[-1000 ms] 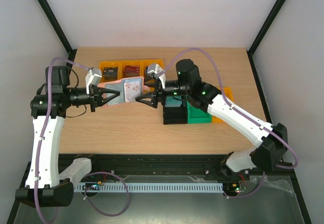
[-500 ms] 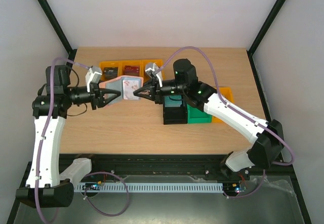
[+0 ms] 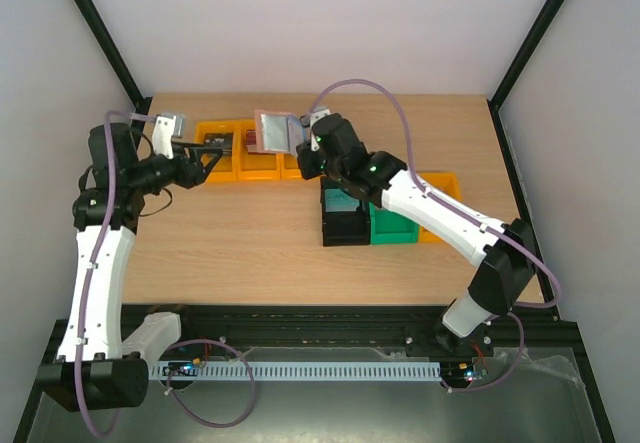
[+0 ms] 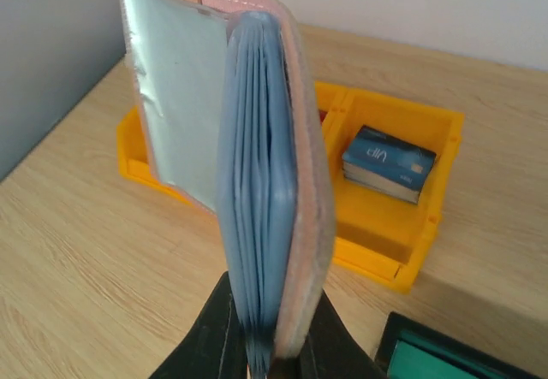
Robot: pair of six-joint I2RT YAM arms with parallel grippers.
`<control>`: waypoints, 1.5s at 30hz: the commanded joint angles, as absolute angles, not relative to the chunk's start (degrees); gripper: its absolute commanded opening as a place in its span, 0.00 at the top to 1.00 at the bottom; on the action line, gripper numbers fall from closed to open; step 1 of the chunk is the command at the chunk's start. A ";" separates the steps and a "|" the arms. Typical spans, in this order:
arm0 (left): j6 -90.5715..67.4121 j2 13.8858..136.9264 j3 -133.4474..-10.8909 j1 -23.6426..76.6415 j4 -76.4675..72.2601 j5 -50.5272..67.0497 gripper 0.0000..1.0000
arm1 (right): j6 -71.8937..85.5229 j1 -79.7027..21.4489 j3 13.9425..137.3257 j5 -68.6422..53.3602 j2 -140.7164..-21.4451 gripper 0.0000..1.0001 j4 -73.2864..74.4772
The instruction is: Take the credit cards out of the card holder
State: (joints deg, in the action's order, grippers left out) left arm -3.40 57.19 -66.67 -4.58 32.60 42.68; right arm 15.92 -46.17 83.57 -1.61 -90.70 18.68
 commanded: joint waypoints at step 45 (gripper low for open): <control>-5.94 55.74 -61.96 -1.89 28.53 76.02 0.98 | 24.43 -48.52 85.24 -55.33 -95.45 0.98 -11.54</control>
State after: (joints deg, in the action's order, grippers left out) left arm -6.57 56.16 -61.45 -4.40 24.25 60.95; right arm 23.68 -47.05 82.72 -52.25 -94.67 0.75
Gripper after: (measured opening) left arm 0.032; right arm 0.077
